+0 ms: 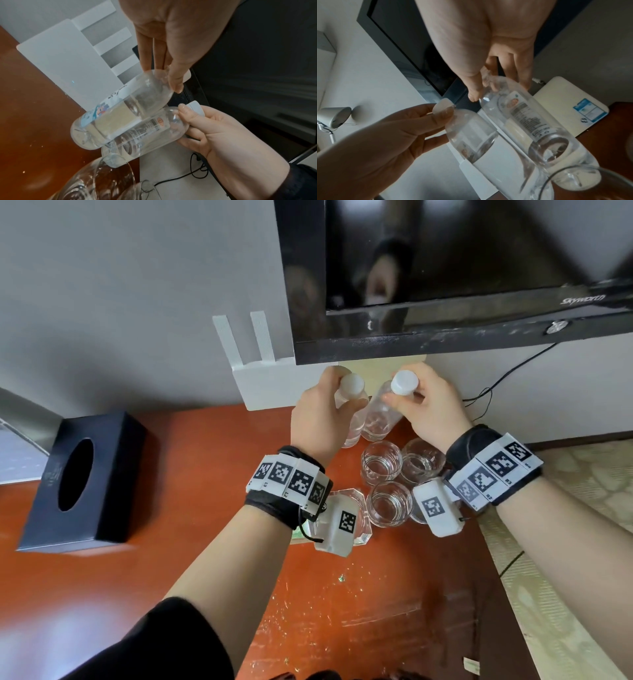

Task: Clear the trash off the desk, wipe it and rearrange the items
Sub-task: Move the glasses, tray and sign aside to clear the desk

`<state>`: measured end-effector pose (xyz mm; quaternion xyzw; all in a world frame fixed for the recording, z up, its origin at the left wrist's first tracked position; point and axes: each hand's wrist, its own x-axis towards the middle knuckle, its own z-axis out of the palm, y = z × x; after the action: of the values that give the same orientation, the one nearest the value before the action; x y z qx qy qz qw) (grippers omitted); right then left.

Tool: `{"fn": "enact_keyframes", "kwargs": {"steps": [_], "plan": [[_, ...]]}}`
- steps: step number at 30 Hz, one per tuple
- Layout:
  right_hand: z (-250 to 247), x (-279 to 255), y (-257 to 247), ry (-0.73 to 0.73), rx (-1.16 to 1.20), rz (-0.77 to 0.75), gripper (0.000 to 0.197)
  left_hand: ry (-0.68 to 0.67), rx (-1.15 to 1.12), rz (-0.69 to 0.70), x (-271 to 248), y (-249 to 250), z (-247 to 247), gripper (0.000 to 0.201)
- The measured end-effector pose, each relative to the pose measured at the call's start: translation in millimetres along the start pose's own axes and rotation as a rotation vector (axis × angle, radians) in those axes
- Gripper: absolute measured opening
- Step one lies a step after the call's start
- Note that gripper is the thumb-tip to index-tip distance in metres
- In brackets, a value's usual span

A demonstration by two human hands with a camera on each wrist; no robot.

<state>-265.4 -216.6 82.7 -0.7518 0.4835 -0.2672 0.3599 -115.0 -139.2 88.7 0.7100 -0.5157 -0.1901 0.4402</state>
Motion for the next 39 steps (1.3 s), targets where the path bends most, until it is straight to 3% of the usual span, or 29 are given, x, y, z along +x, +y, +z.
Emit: {"fn": "enact_keyframes", "kwargs": {"steps": [16, 24, 39], "plan": [[-12, 21, 46, 0.085, -0.078, 0.11, 0.036, -0.152, 0.012, -0.032, 27, -2, 55, 0.036], [-12, 21, 55, 0.039, -0.117, 0.127, 0.044, -0.206, 0.057, -0.066, 27, -5, 67, 0.036], [-16, 16, 55, -0.027, -0.199, 0.145, 0.058, -0.249, 0.144, 0.008, 28, -7, 68, 0.034]]}}
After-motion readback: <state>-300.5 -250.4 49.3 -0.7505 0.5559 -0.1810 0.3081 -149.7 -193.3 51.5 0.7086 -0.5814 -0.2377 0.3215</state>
